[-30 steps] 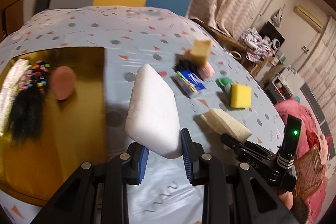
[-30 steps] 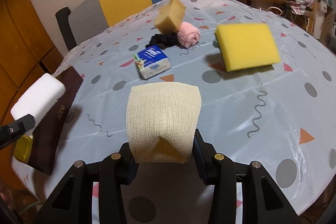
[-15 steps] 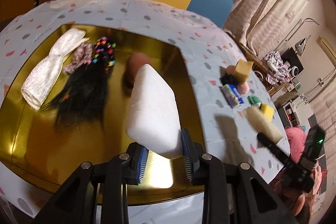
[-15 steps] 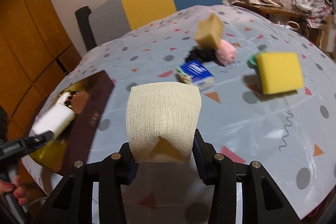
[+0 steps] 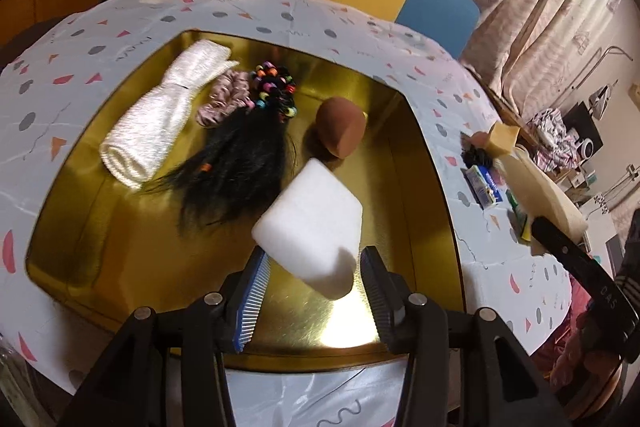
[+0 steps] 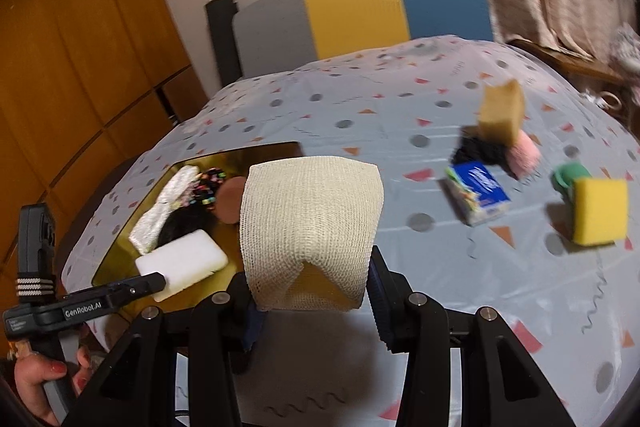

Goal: Organize rigid objects
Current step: 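Place the white block in the tray with the left gripper while the right carries the cloth, then lower the beige mesh cloth into the gold tray and open the right gripper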

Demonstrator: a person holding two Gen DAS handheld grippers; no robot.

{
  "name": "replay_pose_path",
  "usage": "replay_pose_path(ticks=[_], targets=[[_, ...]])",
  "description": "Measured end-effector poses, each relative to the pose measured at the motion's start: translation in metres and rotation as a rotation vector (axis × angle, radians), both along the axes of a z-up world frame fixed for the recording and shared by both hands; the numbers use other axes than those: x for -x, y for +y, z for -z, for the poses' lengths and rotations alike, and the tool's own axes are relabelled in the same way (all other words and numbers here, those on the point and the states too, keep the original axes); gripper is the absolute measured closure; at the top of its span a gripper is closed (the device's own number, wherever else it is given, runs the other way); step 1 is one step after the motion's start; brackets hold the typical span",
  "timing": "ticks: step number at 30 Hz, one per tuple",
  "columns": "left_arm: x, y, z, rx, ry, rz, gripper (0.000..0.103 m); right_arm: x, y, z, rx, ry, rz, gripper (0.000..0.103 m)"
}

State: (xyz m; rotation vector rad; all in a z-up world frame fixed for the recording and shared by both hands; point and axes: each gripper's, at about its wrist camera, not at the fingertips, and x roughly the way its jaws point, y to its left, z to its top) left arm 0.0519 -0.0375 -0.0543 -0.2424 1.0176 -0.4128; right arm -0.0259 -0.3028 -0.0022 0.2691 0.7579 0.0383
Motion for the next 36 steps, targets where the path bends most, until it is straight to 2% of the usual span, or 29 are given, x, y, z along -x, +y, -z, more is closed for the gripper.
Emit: replay_pose_path(ticks=[10,19,27,31,34,36], targets=[[0.010,0.033,-0.004,0.006,-0.036,-0.091,0.056,-0.027,0.067,0.001,0.053,0.032,-0.161,0.057],[0.011,0.047,-0.007,0.036,-0.047,-0.130,0.056,-0.065,0.115,0.020,0.117,0.152,-0.276,0.057],[0.010,0.054,-0.011,0.052,-0.051,-0.138,0.056,-0.101,0.128,0.045,0.154,0.264,-0.286,0.056],[0.010,0.057,-0.012,0.058,-0.053,-0.147,0.056,-0.115,0.129,0.047,0.178,0.248,-0.261,0.055],[0.010,0.057,-0.012,0.063,-0.053,-0.151,0.056,-0.122,0.134,0.047,0.231,0.229,-0.250,0.050],[0.010,0.057,-0.012,0.060,-0.052,-0.151,0.056,-0.126,0.133,0.049,0.227,0.237,-0.250,0.040]])
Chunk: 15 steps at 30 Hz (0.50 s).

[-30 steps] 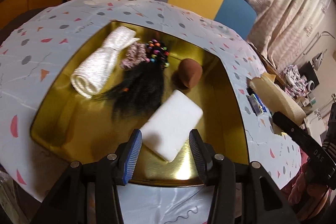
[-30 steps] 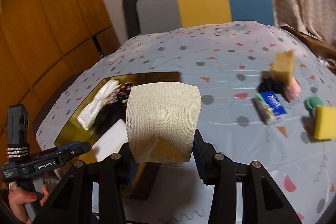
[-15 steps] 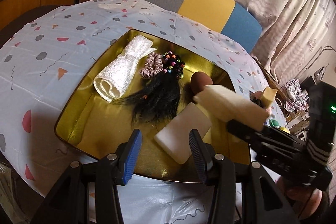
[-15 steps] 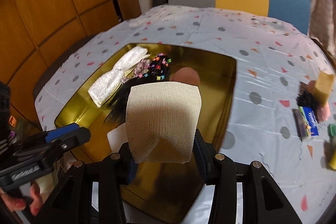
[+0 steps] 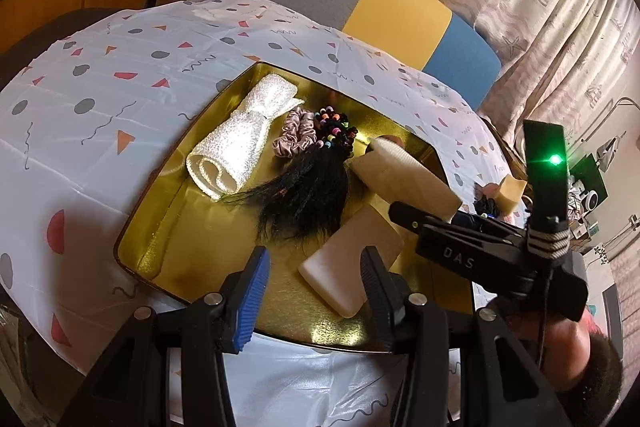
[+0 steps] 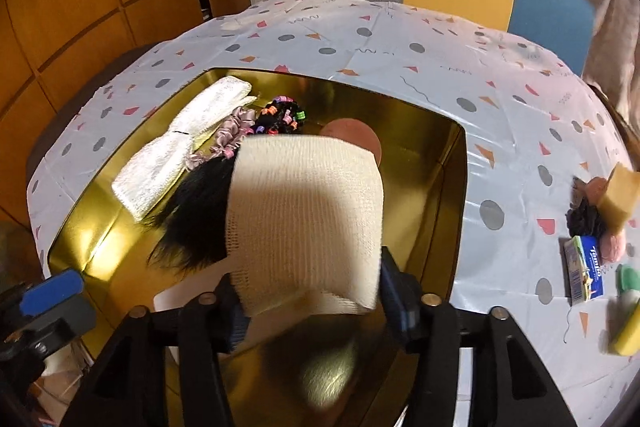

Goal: Organize rigid objects
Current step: 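Lower the beige mesh cloth into the gold tray and open the right gripper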

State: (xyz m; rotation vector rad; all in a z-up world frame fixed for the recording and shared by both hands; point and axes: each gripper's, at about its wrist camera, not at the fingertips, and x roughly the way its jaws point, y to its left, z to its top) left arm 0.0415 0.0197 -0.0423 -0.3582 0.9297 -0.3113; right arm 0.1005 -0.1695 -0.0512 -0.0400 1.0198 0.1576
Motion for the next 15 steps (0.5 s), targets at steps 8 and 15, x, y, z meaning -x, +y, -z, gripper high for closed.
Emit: replay_pose_path(ticks=[8,15], targets=[[0.001,-0.001,0.003,-0.002,0.004,-0.004,0.056,0.026,-0.025,-0.021,-0.110,-0.076,0.076,0.022],[0.005,-0.012,0.003,0.002,0.005,0.024,0.056,0.048,-0.045,-0.039,-0.131,-0.141,0.148,0.020]])
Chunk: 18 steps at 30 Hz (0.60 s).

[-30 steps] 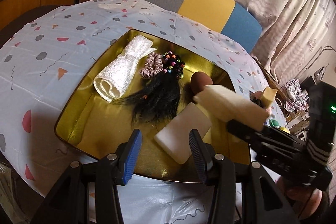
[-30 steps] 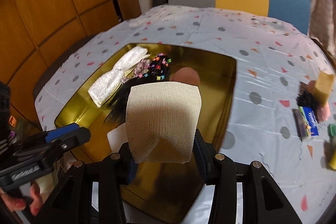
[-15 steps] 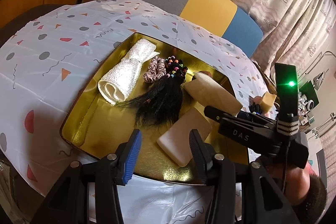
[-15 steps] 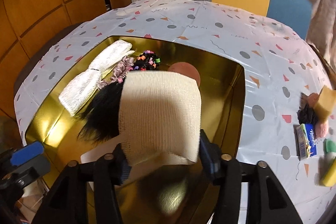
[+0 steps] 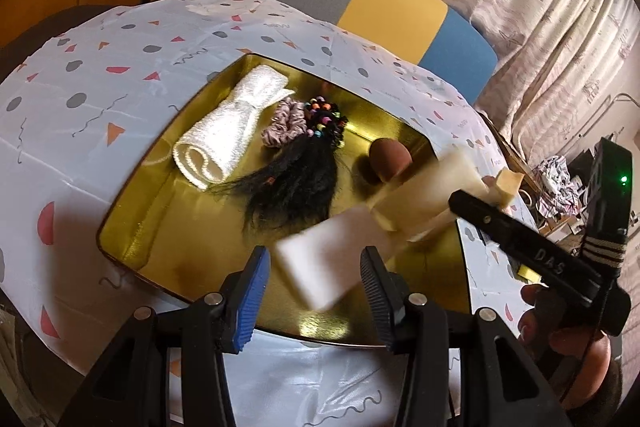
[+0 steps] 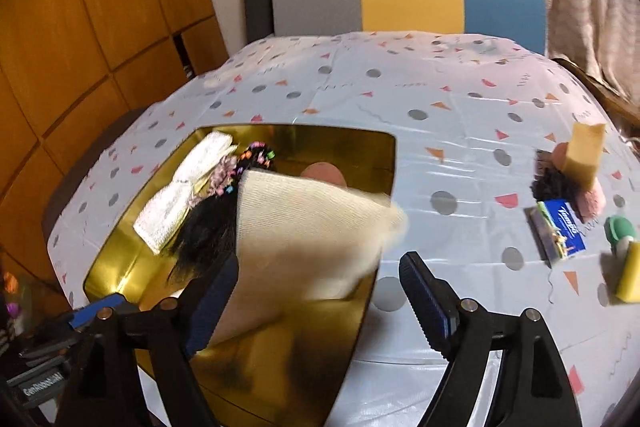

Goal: Organize rigid objects
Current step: 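Lower the beige mesh cloth into the gold tray and open the right gripper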

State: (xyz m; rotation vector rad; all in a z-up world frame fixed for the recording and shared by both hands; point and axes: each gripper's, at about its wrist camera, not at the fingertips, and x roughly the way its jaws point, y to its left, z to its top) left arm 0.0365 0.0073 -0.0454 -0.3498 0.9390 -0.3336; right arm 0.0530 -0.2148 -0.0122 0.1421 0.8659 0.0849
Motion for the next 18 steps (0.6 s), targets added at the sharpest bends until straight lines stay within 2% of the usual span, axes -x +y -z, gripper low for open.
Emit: replay_pose_path(ticks=[3,8,18], targets=[[0.002,-0.004,-0.002,-0.007,-0.008,0.009,0.056,0.006,-0.007,-0.007,-0.040,-0.028,0.008,0.018],[0.005,-0.007,-0.005,-0.013,-0.010,0.010,0.056,0.017,-0.015,-0.015,-0.030,-0.069,0.041,0.018],[0.011,-0.027,-0.007,-0.031,-0.010,0.065,0.056,0.034,-0.044,-0.005,-0.072,-0.049,0.103,0.018]])
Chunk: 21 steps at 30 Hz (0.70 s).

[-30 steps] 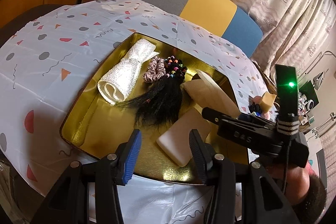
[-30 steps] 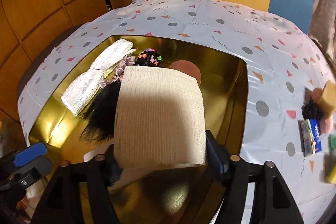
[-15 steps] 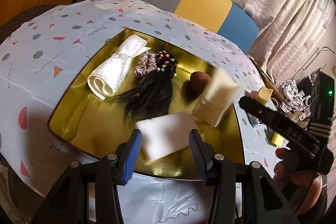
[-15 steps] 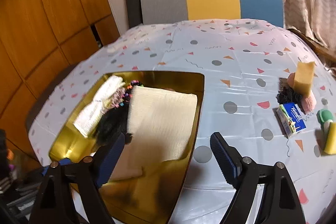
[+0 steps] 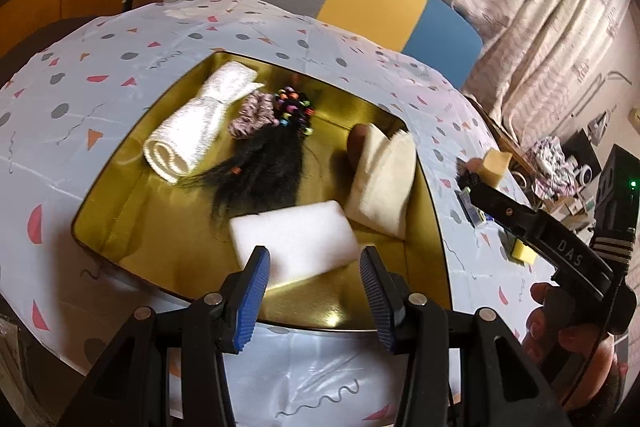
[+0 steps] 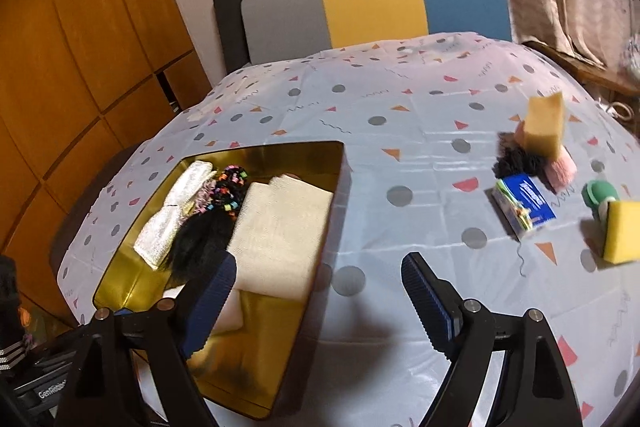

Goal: Organize rigid objects
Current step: 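Lower the beige mesh cloth into the gold tray and open the right gripper, then move the right gripper toward the yellow sponge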

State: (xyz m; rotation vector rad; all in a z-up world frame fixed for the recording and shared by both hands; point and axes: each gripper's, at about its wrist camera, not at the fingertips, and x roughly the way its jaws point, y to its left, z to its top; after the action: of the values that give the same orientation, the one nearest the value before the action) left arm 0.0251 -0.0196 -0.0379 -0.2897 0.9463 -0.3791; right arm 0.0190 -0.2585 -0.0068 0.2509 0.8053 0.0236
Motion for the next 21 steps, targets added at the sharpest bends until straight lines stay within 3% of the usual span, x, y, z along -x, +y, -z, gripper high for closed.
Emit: replay_pose_path(ticks=[11,21], targets=[[0.010,-0.048,-0.006,-0.024,-0.005,0.137,0.056,0.034,-0.067,0.035,-0.008,0.095,0.128,0.018],[0.021,-0.111,-0.017,-0.051,-0.022,0.285,0.056,0.089,-0.181,0.059,-0.072,0.130,0.404,0.017]])
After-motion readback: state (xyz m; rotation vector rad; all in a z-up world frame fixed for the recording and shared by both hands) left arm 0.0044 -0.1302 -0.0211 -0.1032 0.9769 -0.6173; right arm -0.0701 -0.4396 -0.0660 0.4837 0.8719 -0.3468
